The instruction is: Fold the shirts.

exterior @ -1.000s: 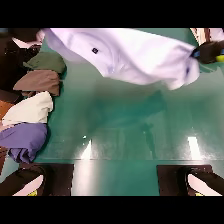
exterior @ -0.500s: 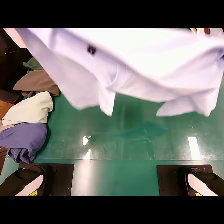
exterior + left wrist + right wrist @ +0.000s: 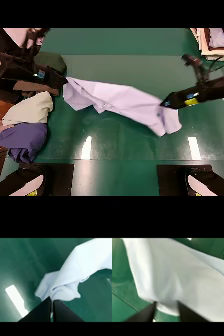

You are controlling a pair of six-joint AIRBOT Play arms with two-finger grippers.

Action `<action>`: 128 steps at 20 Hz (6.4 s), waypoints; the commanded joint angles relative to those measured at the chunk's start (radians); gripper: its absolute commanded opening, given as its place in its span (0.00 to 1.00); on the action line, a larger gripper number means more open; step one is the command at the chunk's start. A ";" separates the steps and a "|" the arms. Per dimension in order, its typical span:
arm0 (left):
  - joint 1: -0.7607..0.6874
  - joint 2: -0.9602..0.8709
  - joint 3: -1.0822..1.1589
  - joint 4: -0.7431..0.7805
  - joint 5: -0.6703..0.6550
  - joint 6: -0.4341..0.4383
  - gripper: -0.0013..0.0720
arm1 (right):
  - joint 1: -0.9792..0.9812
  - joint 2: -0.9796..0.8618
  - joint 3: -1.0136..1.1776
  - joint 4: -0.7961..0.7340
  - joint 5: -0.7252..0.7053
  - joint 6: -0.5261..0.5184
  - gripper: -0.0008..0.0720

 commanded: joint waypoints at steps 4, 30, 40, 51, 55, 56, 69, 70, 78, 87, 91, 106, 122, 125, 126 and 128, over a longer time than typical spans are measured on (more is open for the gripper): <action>0.001 -0.021 -0.060 0.159 0.116 0.006 0.05 | -0.107 0.032 -0.082 -0.050 0.043 -0.006 0.65; 0.001 -0.020 -0.059 0.159 0.183 -0.006 0.05 | -0.249 -0.466 -0.069 0.139 -0.294 -0.205 0.03; 0.000 0.150 0.504 0.288 0.185 -0.045 0.05 | -0.396 0.021 0.579 0.139 -0.239 -0.194 0.03; 0.000 0.198 0.761 0.088 0.076 0.088 0.05 | -0.546 0.026 0.972 0.140 -0.045 -0.111 0.03; 0.000 0.130 0.547 0.101 -0.054 0.085 0.05 | -0.430 -0.126 0.860 0.136 0.074 -0.044 0.03; 0.001 0.097 0.473 0.101 -0.069 0.085 0.05 | -0.404 -0.170 0.804 0.136 0.097 -0.044 0.03; 0.012 -0.485 0.145 0.142 0.359 -0.015 0.07 | -0.361 -0.616 0.512 -0.006 -0.164 -0.042 0.59; 0.021 -0.485 0.154 0.142 0.339 -0.026 0.07 | -0.361 -0.620 0.513 -0.007 -0.154 -0.042 0.73; 0.089 -0.485 0.232 0.138 0.217 -0.079 0.10 | -0.389 -0.526 0.513 0.015 -0.154 -0.042 0.62; 0.171 -0.450 0.235 0.174 0.029 -0.107 0.75 | -0.405 -0.471 0.513 0.014 -0.050 -0.045 0.62; 0.320 -0.284 -0.015 -0.032 -0.055 -0.094 0.75 | -0.436 -0.443 0.487 0.015 0.103 -0.077 0.62; 0.368 0.069 -0.878 -0.351 0.122 0.032 0.75 | -0.480 -0.220 0.166 0.018 0.077 -0.135 0.60; 0.368 0.069 -0.671 -0.373 0.133 0.071 0.05 | -0.726 0.000 -0.495 -0.192 0.108 -0.135 0.60; 0.368 0.069 -0.672 -0.375 0.132 0.083 0.05 | -0.717 0.001 -0.586 -0.142 0.039 -0.136 0.60; 0.368 0.069 -0.672 -0.375 0.132 0.085 0.05 | -0.705 0.001 -0.603 -0.144 0.022 -0.136 0.60; 0.368 0.069 -0.671 -0.375 0.132 0.085 0.05 | -0.668 0.001 -0.626 -0.140 0.003 -0.136 0.60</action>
